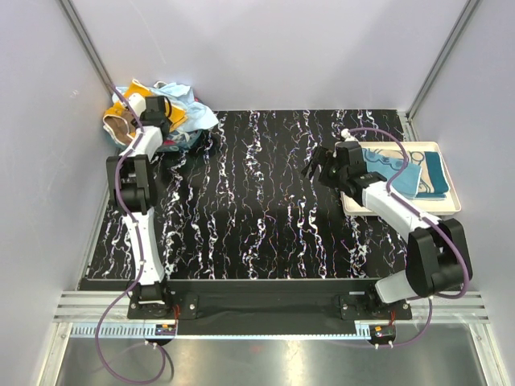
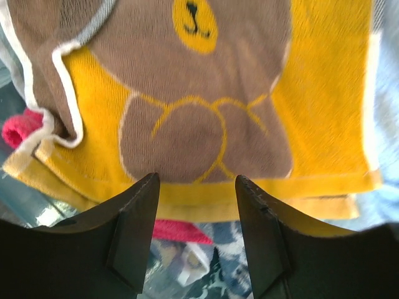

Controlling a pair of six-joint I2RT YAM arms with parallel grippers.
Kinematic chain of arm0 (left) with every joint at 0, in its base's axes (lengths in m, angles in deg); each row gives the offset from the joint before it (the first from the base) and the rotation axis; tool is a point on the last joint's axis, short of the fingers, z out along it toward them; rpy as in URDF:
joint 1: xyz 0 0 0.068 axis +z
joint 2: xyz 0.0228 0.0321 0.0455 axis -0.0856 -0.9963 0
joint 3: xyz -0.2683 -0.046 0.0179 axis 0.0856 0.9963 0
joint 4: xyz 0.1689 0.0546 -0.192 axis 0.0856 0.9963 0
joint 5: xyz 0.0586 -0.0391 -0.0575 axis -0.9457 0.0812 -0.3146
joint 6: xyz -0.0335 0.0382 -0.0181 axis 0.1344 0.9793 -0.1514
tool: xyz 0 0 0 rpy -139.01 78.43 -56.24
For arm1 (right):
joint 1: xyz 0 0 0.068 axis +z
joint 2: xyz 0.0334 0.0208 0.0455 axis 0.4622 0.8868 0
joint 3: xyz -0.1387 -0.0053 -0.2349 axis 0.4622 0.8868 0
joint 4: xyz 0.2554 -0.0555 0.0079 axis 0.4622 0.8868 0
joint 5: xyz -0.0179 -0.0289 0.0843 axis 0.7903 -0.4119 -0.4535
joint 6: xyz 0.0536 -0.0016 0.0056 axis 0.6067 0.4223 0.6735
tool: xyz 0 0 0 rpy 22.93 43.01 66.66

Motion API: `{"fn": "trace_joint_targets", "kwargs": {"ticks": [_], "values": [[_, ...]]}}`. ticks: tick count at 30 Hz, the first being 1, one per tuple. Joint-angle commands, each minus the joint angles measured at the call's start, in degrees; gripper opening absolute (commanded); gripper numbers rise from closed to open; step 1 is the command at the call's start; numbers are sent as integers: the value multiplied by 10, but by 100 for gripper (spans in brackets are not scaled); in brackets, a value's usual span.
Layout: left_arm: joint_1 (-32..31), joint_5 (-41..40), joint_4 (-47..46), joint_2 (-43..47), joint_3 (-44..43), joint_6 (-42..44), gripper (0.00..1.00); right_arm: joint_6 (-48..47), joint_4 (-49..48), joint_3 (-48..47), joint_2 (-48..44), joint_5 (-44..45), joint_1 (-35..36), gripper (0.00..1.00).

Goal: Fold and stack the towels
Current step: Grab crumpled towel

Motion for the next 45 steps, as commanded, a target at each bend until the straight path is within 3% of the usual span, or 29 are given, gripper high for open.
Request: {"fn": "trace_joint_targets", "kwargs": {"ticks": [1,7,11,12,19,25,39,45], "values": [[14,-1,-47,-7,-34,-25,57,-6,-24,-21,16,-5,8,100],[22,9,-39,-28,-43,-34,56,-9,-21,-31,39,-10,16,100],[27,20,-39,-36,-45,-47,49,-11,-21,-32,39,-8,17,100],[26,20,-40,-37,-46,-50,40,-12,-21,-32,40,-8,18,100],[26,36,-80,-9,-22,-52,14,-13,-22,-32,44,-7,20,100],[17,48,-174,64,60,-36,1,-16,-23,-35,53,-7,20,100],[-38,51,-353,223,263,-11,0,-20,-27,-43,69,-8,27,100],[-97,35,-347,326,291,35,0,-24,-29,-40,67,-7,28,100]]}}
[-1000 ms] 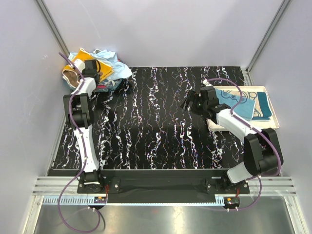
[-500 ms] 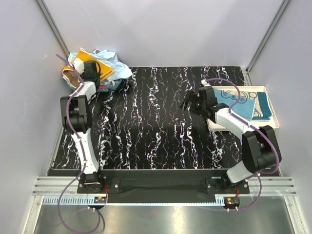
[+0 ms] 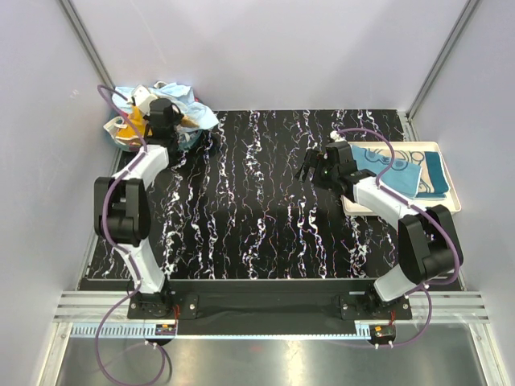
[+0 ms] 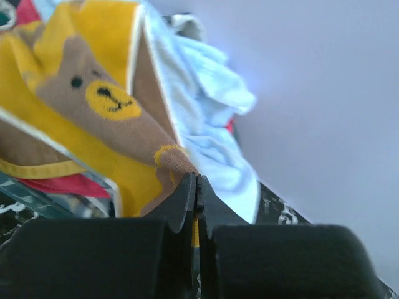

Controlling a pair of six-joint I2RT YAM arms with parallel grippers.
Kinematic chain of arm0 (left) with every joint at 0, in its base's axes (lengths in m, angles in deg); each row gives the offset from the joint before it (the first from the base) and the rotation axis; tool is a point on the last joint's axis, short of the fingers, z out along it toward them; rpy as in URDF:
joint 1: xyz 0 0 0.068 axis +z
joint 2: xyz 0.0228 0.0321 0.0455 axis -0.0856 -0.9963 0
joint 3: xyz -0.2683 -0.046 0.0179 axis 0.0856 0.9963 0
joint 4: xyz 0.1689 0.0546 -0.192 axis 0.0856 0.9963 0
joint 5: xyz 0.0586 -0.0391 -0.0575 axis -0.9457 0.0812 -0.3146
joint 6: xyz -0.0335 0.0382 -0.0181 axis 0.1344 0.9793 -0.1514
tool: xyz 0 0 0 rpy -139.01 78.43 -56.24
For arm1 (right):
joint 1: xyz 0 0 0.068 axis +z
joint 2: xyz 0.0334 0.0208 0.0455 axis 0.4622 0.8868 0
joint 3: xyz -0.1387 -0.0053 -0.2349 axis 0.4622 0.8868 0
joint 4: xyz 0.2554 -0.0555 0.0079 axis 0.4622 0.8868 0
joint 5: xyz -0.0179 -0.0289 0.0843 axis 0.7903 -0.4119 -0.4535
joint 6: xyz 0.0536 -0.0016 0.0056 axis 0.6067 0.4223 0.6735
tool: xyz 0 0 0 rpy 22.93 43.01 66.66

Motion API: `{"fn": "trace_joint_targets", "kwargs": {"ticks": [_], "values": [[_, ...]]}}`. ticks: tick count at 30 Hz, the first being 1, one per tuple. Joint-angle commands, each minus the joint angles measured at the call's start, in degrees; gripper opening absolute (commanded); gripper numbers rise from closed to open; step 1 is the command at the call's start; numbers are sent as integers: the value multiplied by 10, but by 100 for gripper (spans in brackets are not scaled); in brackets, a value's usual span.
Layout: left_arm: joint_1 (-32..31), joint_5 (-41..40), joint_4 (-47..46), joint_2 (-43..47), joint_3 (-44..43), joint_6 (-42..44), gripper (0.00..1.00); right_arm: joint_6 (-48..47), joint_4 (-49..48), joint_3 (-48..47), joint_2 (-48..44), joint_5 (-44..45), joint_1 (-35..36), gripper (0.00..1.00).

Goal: Fold and stack the towels
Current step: Grab crumpled towel, then move the towel to the center of the board

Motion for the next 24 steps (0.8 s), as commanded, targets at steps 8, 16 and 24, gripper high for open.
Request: {"fn": "trace_joint_targets", "kwargs": {"ticks": [8,16,24], "values": [[-132,36,113,174,-124,129,0,-13,-16,-24,-36,21,8,100],[-296,100,254,285,-131,148,0,-5,27,-24,-96,85,7,100],[-525,49,290,389,46,130,0,31,51,15,-166,172,7,100]]}}
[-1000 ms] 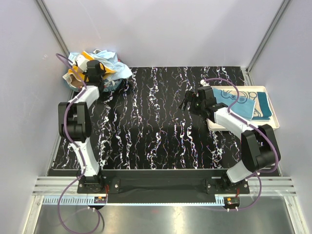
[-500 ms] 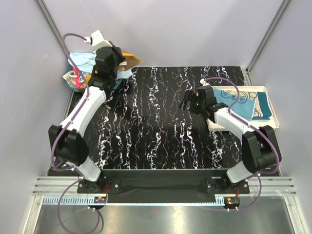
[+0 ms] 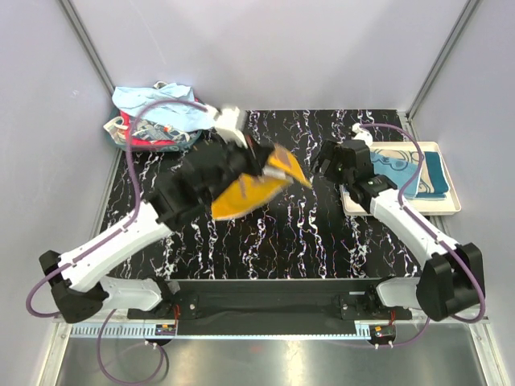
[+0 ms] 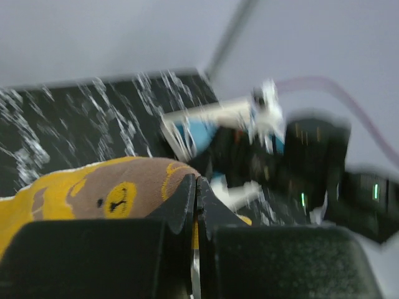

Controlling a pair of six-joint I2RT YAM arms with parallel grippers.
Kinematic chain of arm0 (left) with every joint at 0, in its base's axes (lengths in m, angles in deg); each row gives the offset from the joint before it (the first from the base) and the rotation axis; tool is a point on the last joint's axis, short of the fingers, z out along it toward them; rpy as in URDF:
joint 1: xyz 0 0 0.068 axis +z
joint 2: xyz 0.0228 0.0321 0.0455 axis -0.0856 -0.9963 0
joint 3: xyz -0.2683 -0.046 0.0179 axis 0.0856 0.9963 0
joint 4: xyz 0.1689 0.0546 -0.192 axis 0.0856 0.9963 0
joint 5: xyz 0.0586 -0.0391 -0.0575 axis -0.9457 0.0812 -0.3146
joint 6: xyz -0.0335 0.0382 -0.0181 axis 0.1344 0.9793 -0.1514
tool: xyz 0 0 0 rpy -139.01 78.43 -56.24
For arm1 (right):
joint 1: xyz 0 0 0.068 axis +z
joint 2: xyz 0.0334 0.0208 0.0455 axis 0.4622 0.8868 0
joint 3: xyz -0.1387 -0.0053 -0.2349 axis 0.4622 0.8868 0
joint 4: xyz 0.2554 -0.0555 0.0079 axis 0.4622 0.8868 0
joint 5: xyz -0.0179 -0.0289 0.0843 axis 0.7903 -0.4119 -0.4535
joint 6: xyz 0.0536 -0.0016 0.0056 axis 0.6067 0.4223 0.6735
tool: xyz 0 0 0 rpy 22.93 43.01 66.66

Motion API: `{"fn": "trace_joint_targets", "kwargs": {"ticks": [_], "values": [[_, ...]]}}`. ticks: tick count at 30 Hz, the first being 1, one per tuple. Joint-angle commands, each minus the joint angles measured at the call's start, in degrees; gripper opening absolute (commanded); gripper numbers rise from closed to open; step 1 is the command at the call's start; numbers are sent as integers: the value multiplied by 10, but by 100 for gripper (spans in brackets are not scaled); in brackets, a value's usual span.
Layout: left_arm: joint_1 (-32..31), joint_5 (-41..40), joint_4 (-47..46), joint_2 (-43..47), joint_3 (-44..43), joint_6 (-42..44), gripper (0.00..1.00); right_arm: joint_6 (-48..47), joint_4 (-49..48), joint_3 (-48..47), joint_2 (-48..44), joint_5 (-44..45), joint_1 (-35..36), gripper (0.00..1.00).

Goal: Fold and stack the towels
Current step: Move the towel to the center of the board

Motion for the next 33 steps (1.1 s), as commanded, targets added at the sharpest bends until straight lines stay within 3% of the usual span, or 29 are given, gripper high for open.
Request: {"fn": "trace_joint_targets", "kwargs": {"ticks": [1,5,10,17,18,21,22,24,25,26,29,33], "values": [[-54,4,39,33,75,-17,0,23,18,10,-31,59,4,100],[-84,115,17,79,212,-87,0,25,41,25,-37,79,4,100],[-152,201,-19,118,367,-109,0,16,16,37,-22,60,3,100],[-190,331,-47,116,425,-113,0,-12,-17,-26,99,-31,11,99],[-190,336,-46,112,424,-111,8,-20,-19,-39,116,-38,14,98],[-190,267,-12,99,395,-110,14,-47,-19,-102,187,-82,21,92],[-190,226,7,96,380,-112,33,-62,-18,-134,204,-102,23,92],[-188,107,56,95,342,-133,28,-80,-20,-167,251,-130,25,85],[-187,61,78,95,327,-144,33,-96,-30,-193,279,-152,26,83],[-185,-40,135,94,310,-182,40,-106,-33,-206,292,-168,28,81],[-137,-152,241,96,250,-272,33,-133,-42,-256,343,-215,30,68],[-43,-163,275,162,279,-374,49,-169,-25,-316,396,-236,57,62]]}}
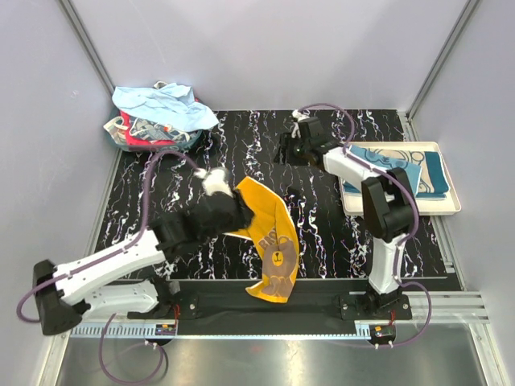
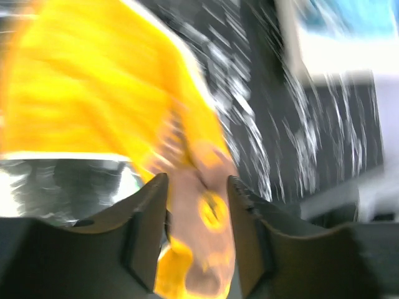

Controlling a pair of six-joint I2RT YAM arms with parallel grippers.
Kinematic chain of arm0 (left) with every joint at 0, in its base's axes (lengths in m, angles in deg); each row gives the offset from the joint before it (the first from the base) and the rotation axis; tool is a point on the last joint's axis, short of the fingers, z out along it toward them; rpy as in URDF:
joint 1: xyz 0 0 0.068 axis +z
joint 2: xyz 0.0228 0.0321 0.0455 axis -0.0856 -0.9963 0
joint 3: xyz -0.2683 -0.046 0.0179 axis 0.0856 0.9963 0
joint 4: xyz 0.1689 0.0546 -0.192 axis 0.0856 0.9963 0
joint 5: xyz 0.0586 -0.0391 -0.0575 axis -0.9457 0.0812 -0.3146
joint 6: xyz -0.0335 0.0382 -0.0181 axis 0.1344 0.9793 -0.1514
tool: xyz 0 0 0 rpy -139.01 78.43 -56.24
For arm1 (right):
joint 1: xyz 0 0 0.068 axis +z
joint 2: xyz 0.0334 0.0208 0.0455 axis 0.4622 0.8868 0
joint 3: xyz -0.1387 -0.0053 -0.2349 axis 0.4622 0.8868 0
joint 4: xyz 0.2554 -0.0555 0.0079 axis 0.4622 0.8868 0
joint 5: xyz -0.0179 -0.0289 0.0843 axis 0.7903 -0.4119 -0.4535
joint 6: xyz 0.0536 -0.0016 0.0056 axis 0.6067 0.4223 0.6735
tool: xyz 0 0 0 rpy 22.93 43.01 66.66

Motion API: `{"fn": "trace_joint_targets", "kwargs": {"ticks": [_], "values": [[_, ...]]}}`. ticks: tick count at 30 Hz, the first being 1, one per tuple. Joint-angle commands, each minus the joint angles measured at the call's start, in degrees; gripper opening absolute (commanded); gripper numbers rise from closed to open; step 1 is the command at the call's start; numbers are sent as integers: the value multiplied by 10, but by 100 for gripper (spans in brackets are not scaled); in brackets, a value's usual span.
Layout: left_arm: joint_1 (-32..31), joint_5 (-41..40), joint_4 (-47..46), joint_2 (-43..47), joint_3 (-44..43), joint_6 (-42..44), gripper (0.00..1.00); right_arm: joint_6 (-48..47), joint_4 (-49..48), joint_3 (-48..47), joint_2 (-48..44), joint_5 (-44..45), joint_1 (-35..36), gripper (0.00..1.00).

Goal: Fold and stack the towels
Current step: Move the towel to the center of the board

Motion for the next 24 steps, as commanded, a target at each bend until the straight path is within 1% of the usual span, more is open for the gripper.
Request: {"fn": "trace_joint_targets", "kwargs": {"ticks": [1,3,4,5,6,9,15,19,24], "values": [[62,-98,67,71,49,-124,51,-54,-4,-63,39,-42,31,62],[96,-107,63,95,79,-170,54,-68,1,-79,56,-42,44,61],[110,-95,61,106,100,-190,54,-73,6,-98,74,-42,55,60],[139,-83,57,107,111,-198,53,-78,11,-108,84,-44,61,60],[153,-72,54,107,121,-206,50,-86,16,-118,94,-44,67,60],[197,-26,33,88,152,-230,50,-99,36,-158,134,-37,87,58],[239,14,13,7,170,-235,50,-128,80,-228,192,-5,116,57],[258,39,-40,-31,202,-248,52,-151,96,-245,211,33,133,58],[274,54,-83,-104,206,-245,53,-165,103,-247,217,67,144,58]]}}
